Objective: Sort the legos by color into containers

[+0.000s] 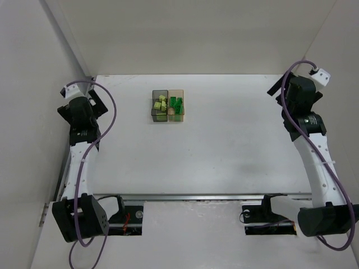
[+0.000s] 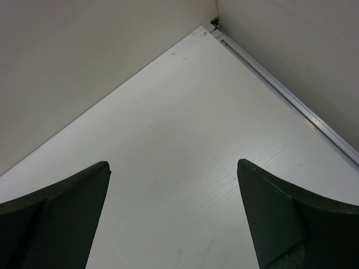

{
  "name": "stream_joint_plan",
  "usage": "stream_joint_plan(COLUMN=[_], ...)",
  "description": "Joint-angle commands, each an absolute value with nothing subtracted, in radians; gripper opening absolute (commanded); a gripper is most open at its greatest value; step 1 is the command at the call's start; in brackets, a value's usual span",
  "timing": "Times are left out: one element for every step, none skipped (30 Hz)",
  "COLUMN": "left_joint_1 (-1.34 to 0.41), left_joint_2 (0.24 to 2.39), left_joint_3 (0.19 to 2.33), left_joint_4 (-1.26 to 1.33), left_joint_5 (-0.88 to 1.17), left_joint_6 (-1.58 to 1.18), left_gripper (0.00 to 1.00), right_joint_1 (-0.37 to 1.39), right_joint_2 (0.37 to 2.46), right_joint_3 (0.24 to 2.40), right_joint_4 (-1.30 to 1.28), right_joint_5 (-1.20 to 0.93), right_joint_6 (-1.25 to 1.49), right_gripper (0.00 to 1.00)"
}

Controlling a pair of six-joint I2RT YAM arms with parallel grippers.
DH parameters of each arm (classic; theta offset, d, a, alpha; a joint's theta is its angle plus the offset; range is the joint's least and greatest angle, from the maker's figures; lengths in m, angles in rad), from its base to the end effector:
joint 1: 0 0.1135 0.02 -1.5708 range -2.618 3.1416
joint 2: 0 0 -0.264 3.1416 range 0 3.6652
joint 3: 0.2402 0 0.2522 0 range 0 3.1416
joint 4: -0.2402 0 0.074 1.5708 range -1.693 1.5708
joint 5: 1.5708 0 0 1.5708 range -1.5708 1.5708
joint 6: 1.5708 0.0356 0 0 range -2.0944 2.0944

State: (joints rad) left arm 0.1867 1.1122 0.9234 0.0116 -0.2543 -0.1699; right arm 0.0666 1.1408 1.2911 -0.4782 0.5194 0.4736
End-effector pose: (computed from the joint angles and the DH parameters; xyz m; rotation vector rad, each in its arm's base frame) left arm 0.2555 0.0574 0.3441 -0.4912 1.6775 0.2344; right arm 0.2431 -0.0015 0.4157 0.7082 1.7154 -0.1185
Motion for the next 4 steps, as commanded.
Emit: stream_joint_plan(left_joint_1=[0.187, 0.187, 0.187, 0.187], left_joint_2=[1.075, 1.066, 1.066, 1.052], left_joint_3=[0.905, 0.896, 0.896, 0.885], left_joint_4=[0.058, 0.058, 0.058, 0.058], left_joint_5=[-0.236, -0.236, -0.224, -0.224], left_joint_6=[-0.204, -0.215, -0.215, -0.215], left_gripper=[1.0, 1.0, 1.0, 1.0], right_joint_1=[0.069, 0.069, 0.069, 0.069], right_joint_2=[1.115, 1.105, 1.092, 1.092], right_joint_3=[1.272, 1.258, 1.249, 1.238], right_joint_4=[-0.394, -0.371, -0.358, -0.344], right_joint_5=[0.463, 0.463, 0.454, 0.454], right_joint_6=[0.446, 0.434, 0.434, 0.42], right_gripper=[1.0, 1.0, 1.0, 1.0])
